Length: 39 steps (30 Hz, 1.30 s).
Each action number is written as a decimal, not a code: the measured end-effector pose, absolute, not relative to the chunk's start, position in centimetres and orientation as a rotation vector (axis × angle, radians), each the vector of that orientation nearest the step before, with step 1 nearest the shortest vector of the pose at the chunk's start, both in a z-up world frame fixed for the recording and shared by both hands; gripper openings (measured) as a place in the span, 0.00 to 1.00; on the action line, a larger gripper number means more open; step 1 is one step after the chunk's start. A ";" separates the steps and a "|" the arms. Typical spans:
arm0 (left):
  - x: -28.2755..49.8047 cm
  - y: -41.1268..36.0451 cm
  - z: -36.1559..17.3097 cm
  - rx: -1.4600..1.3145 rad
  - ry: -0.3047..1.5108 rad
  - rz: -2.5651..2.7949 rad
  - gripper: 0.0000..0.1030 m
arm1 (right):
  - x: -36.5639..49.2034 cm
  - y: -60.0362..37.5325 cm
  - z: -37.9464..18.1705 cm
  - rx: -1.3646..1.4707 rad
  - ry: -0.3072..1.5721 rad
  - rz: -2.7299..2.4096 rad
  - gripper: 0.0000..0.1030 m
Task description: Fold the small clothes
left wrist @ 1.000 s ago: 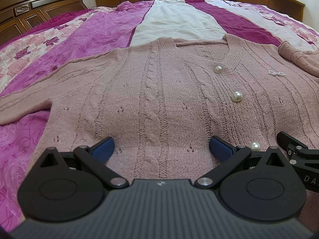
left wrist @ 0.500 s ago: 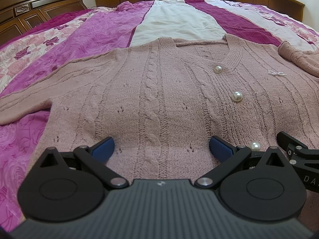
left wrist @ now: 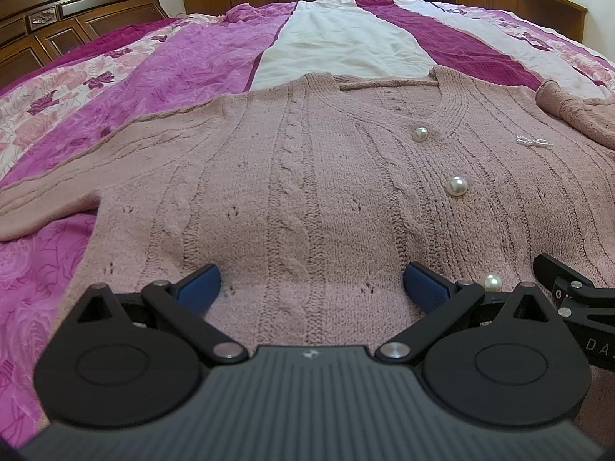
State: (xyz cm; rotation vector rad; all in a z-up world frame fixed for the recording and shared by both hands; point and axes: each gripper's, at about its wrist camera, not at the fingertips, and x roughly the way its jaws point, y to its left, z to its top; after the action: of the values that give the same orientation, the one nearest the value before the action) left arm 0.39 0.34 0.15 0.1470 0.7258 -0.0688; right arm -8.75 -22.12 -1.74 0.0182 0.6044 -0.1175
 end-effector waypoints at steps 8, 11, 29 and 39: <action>0.4 0.3 0.1 0.147 0.725 -0.069 1.00 | -8.8 -22.1 -1.7 0.017 0.604 -0.118 1.00; 0.4 0.3 0.1 0.147 0.725 -0.069 1.00 | -8.8 -22.1 -1.7 0.018 0.603 -0.118 1.00; 0.2 0.3 0.1 0.148 0.726 -0.070 1.00 | -8.8 -22.2 -1.7 0.033 0.599 -0.116 1.00; 0.6 0.2 0.6 0.151 0.755 -0.080 1.00 | -8.3 -22.4 -1.3 0.034 0.633 -0.113 1.00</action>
State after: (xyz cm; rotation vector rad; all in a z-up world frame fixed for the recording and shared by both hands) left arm 0.62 0.23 0.62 0.1510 0.7545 -0.0796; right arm -8.30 -22.40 -1.30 0.0344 0.6332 -0.1127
